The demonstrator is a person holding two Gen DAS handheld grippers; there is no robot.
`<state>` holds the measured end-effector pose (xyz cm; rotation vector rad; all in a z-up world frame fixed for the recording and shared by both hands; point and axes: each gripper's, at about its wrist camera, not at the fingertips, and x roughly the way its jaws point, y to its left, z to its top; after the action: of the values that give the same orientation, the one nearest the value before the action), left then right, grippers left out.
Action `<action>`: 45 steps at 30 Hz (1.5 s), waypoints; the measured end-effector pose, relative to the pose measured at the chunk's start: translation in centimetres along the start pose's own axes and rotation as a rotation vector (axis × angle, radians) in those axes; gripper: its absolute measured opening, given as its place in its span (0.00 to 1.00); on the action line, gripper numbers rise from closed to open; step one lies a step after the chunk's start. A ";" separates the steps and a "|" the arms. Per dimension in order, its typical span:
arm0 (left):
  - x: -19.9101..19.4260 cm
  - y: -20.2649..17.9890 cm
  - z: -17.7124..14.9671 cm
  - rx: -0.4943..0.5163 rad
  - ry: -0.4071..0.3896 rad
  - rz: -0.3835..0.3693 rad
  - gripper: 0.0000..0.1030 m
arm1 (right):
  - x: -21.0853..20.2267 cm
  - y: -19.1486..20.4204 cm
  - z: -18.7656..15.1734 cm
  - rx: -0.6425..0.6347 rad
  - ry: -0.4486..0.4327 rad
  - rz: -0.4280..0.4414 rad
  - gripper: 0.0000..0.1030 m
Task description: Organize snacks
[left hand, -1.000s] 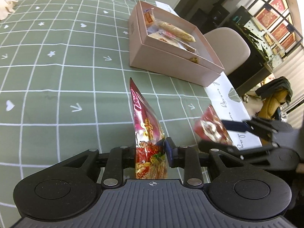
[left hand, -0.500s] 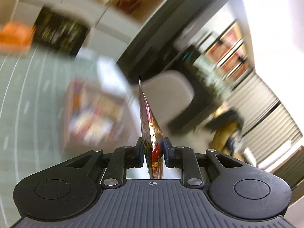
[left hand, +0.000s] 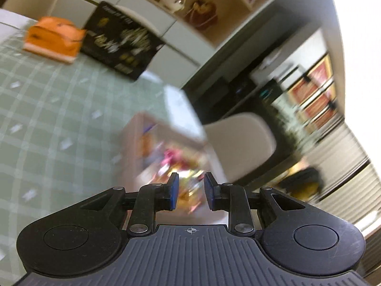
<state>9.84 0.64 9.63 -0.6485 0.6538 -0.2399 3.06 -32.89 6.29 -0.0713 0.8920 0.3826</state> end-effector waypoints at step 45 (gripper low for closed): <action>1.7 2.4 -14.4 0.486 -0.049 0.381 0.33 | 11.1 9.5 -2.5 0.083 -0.185 -0.186 1.00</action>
<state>2.13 -5.11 -1.43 -0.0579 0.6287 -0.0230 4.12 -21.34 -2.93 -0.0413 0.7107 0.1755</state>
